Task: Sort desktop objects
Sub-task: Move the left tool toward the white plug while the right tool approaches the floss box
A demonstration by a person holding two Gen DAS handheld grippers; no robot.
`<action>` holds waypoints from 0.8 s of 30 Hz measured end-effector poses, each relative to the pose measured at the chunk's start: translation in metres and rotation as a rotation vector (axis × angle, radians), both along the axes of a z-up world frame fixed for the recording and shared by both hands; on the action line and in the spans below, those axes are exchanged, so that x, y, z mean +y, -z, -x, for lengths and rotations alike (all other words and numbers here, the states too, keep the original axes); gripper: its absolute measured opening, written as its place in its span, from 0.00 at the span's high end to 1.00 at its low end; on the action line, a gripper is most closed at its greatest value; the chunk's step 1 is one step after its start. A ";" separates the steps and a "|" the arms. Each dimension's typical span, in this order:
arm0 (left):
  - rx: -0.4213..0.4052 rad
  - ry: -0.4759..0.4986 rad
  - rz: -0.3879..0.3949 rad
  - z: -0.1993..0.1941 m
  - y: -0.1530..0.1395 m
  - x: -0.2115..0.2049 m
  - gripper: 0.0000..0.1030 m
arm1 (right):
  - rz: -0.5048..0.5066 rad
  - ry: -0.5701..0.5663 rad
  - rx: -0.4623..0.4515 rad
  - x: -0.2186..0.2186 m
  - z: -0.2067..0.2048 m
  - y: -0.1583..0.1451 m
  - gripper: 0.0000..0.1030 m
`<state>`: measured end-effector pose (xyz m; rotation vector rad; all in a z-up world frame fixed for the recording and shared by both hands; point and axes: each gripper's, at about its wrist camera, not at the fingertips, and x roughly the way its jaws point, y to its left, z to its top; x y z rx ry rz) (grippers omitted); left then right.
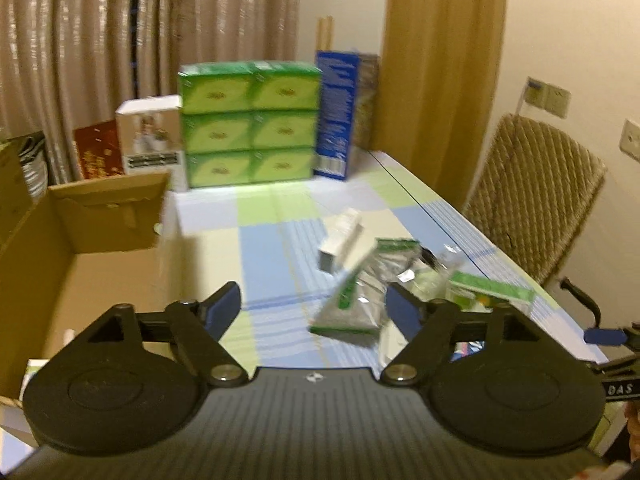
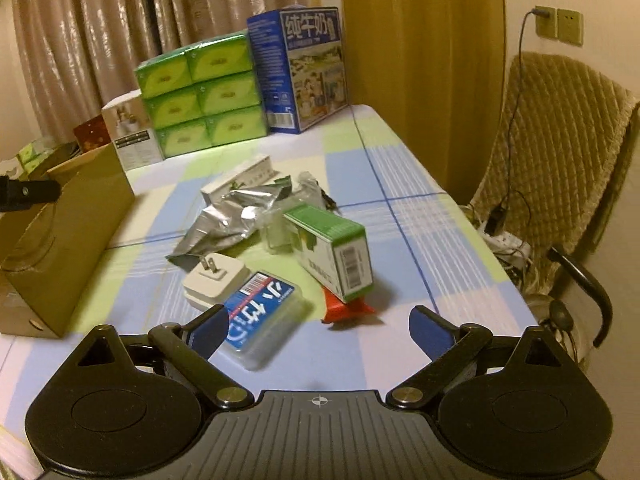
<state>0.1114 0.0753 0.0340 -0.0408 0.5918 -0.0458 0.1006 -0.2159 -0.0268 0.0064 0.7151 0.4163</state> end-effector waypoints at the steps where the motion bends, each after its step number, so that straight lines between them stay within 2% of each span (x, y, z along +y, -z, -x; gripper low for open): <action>1: 0.011 0.012 -0.007 0.000 0.003 -0.006 0.23 | -0.003 -0.004 -0.001 0.000 0.001 0.002 0.09; 6: 0.061 0.051 -0.057 -0.009 0.021 -0.031 0.20 | 0.009 -0.072 -0.005 0.019 0.004 0.011 0.09; 11: 0.095 0.043 -0.057 -0.016 0.033 -0.032 0.16 | 0.024 -0.135 0.029 0.045 -0.002 0.030 0.09; 17: 0.112 0.022 -0.006 -0.024 0.036 -0.026 0.14 | 0.019 -0.128 0.045 0.067 -0.013 0.048 0.09; 24: 0.129 0.021 -0.022 -0.036 0.044 -0.026 0.13 | 0.045 -0.075 0.050 0.087 -0.029 0.066 0.10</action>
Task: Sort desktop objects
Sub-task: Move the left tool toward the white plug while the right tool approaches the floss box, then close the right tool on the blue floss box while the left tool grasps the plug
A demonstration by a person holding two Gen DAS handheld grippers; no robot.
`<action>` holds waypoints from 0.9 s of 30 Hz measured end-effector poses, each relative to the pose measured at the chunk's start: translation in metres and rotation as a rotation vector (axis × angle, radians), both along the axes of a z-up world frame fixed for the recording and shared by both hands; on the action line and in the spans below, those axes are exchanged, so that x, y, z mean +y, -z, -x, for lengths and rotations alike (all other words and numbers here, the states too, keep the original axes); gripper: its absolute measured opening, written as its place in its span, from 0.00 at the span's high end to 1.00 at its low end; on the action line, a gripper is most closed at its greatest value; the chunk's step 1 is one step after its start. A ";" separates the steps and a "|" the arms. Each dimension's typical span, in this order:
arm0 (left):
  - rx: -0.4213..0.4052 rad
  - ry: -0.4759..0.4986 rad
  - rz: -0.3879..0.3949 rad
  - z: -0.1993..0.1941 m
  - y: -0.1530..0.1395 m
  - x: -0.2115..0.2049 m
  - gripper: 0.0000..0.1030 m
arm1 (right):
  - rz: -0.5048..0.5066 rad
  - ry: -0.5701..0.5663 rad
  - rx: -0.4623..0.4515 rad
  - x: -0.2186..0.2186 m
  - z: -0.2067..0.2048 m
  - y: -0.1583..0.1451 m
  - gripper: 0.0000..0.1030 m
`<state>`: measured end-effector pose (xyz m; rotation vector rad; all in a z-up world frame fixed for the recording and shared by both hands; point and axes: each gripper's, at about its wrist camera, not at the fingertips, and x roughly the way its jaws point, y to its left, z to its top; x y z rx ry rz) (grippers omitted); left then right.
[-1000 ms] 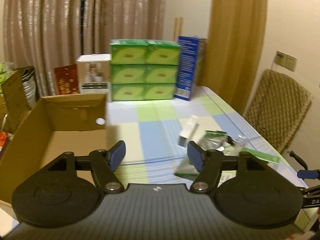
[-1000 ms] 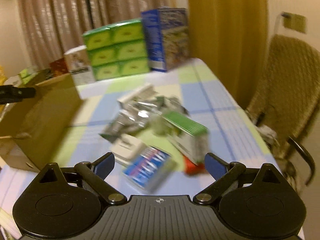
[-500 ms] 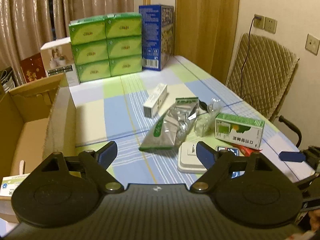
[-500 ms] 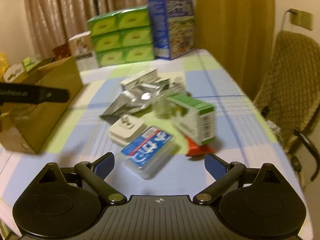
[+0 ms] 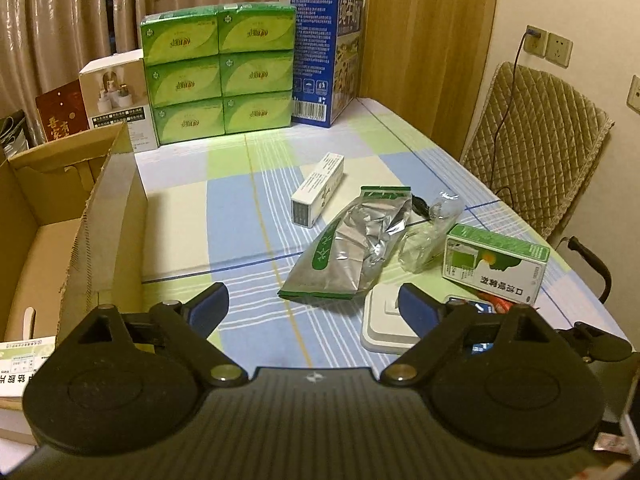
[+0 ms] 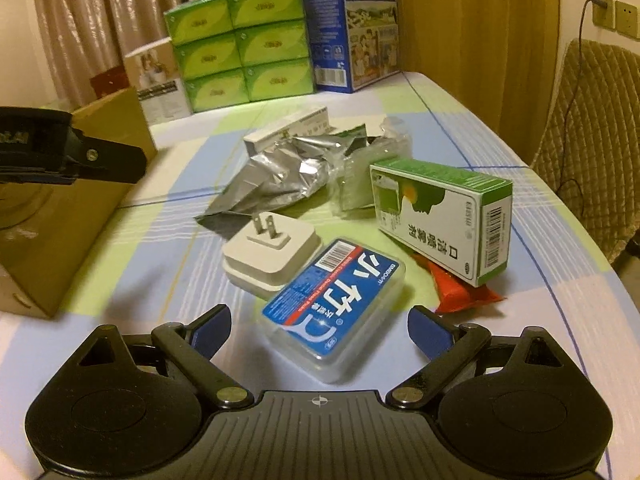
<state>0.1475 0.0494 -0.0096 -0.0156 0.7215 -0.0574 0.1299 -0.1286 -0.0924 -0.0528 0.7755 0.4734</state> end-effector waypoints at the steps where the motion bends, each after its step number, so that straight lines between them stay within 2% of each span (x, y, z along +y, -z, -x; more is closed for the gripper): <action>1: 0.004 -0.001 0.000 -0.001 0.001 0.000 0.13 | 0.010 0.006 0.000 0.002 -0.002 0.002 0.10; 4: 0.015 -0.001 -0.002 -0.004 0.006 0.002 0.13 | 0.033 0.022 0.004 0.003 -0.007 0.009 0.18; 6: 0.025 -0.001 -0.002 -0.006 0.010 0.002 0.13 | 0.046 0.020 0.006 0.002 -0.009 0.011 0.32; 11: 0.058 0.026 0.011 -0.011 0.026 0.000 0.13 | 0.061 0.014 -0.002 -0.004 -0.011 0.010 0.41; 18: 0.096 0.141 0.083 -0.025 0.058 -0.015 0.15 | 0.098 -0.013 -0.030 -0.015 -0.005 0.008 0.45; 22: 0.078 0.231 0.055 -0.032 0.063 -0.037 0.16 | 0.086 -0.018 -0.033 -0.021 -0.005 0.009 0.44; 27: 0.091 0.246 0.045 -0.043 0.077 -0.051 0.22 | 0.083 -0.030 -0.045 -0.023 -0.003 0.010 0.44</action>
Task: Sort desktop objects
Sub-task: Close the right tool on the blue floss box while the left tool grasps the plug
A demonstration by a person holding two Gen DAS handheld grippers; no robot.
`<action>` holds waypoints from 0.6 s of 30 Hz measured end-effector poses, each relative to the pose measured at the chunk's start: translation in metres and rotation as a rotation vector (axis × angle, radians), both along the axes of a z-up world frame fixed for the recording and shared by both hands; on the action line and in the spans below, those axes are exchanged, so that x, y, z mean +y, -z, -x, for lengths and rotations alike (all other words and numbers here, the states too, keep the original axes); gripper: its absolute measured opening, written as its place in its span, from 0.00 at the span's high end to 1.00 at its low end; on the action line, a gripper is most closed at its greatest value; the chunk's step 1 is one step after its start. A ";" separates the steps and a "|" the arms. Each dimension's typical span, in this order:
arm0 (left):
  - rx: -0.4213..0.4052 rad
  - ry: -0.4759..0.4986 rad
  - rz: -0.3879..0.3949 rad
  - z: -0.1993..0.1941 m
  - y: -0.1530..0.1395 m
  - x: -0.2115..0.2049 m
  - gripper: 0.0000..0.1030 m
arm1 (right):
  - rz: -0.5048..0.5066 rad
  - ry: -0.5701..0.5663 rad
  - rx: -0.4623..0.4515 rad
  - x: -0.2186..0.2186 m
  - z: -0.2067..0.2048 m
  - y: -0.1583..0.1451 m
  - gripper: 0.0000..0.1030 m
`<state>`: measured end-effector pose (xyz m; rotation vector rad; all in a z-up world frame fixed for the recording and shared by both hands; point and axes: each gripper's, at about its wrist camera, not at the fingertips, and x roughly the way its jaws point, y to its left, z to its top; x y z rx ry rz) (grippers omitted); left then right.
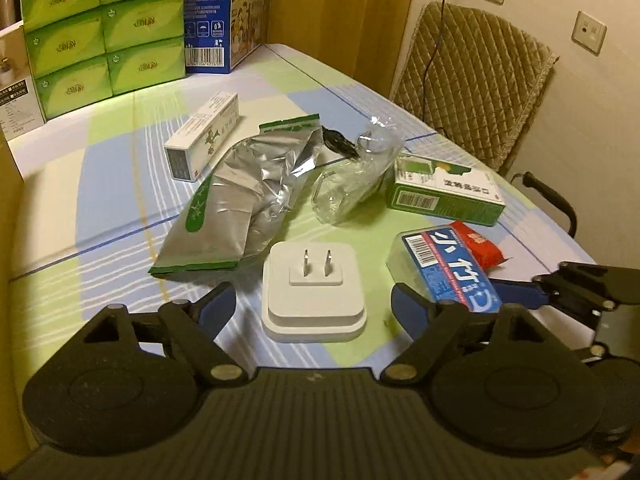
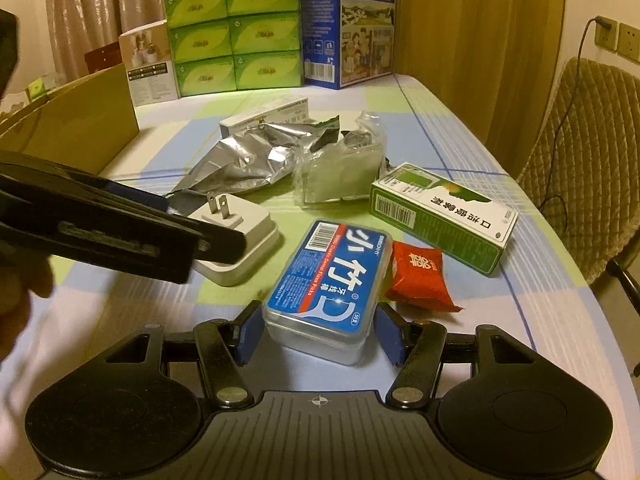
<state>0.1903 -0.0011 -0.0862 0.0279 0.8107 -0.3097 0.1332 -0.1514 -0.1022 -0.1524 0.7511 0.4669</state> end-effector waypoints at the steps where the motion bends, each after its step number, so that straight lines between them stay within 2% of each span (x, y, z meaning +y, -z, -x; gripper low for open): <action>1: 0.000 -0.003 -0.001 -0.002 0.002 -0.001 0.22 | -0.001 -0.001 0.000 0.000 0.000 0.000 0.44; 4: 0.005 -0.018 -0.009 -0.006 0.008 -0.001 0.28 | -0.004 -0.001 -0.001 -0.001 0.000 0.000 0.44; 6: 0.004 -0.023 -0.013 -0.007 0.009 -0.001 0.36 | -0.004 0.001 0.004 0.000 -0.001 0.001 0.44; 8: 0.000 -0.021 -0.016 -0.006 0.008 -0.001 0.38 | -0.006 0.001 0.008 -0.001 -0.002 0.001 0.44; 10: 0.001 -0.014 -0.029 -0.005 0.008 -0.002 0.46 | -0.007 0.000 0.009 0.000 -0.003 0.001 0.44; 14: 0.011 -0.026 -0.052 -0.001 0.007 -0.002 0.47 | -0.009 0.000 0.013 0.001 -0.004 0.001 0.44; 16: 0.020 -0.039 -0.053 0.005 0.004 0.001 0.51 | -0.011 -0.001 0.019 0.000 -0.003 0.000 0.44; 18: 0.037 -0.052 -0.061 0.012 0.002 0.003 0.51 | -0.007 -0.009 0.020 -0.001 0.000 -0.003 0.44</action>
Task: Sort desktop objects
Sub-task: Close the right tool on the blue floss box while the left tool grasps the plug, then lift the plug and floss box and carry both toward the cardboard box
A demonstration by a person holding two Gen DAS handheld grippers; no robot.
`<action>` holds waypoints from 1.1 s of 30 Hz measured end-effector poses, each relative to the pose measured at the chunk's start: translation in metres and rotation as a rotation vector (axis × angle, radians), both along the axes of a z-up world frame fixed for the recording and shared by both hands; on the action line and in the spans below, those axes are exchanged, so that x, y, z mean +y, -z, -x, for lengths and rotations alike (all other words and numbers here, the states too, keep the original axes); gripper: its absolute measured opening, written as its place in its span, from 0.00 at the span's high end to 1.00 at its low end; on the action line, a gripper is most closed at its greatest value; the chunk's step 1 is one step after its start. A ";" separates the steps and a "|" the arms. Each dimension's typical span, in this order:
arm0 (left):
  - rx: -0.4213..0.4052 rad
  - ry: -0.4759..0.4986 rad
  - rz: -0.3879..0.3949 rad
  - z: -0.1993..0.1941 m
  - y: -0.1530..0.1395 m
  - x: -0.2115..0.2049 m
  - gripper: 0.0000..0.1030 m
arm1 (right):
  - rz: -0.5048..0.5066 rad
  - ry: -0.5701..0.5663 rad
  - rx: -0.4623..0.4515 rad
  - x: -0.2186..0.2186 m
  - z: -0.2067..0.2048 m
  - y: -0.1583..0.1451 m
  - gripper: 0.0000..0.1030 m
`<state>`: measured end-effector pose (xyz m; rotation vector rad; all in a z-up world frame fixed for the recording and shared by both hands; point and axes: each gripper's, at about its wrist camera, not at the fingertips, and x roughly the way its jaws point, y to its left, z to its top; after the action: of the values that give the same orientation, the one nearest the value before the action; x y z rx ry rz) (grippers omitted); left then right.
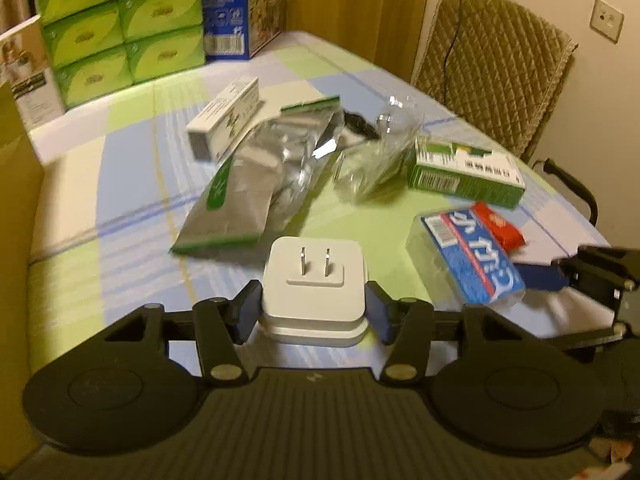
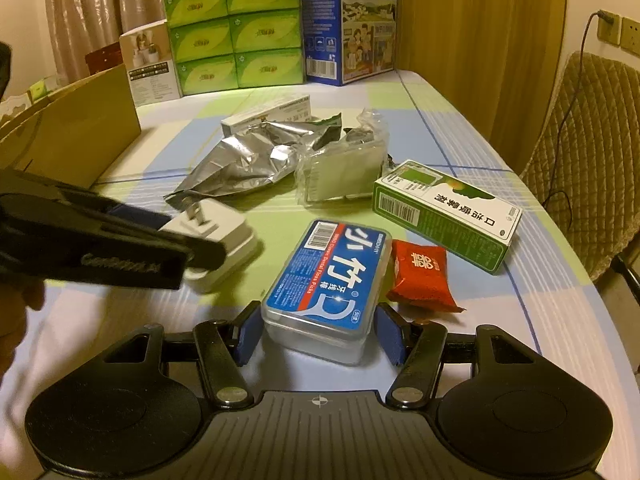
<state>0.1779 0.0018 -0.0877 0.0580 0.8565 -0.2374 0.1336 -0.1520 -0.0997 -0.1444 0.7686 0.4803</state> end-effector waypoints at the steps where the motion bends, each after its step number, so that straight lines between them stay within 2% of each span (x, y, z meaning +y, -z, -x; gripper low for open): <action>1: 0.007 -0.006 -0.003 0.005 -0.001 0.001 0.51 | 0.002 -0.006 0.001 -0.001 0.002 -0.001 0.44; 9: 0.028 -0.054 0.012 0.058 -0.007 0.006 0.51 | 0.004 -0.048 0.030 -0.016 0.028 -0.013 0.46; 15: 0.014 -0.098 0.006 0.093 -0.006 0.003 0.52 | 0.032 -0.060 0.050 -0.025 0.049 -0.009 0.45; 22: -0.001 -0.107 0.030 0.091 -0.003 0.009 0.46 | 0.014 -0.031 0.020 -0.022 0.046 -0.010 0.38; 27: 0.001 -0.100 0.040 0.085 0.003 0.007 0.42 | 0.002 0.012 0.048 -0.020 0.036 -0.003 0.38; 33: 0.008 -0.090 0.009 0.079 0.011 0.002 0.41 | -0.002 0.026 0.040 -0.017 0.032 -0.001 0.38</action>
<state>0.0986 0.0042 -0.0983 0.0098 0.8641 -0.1575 0.1017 -0.1686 -0.0990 -0.1234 0.8079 0.4607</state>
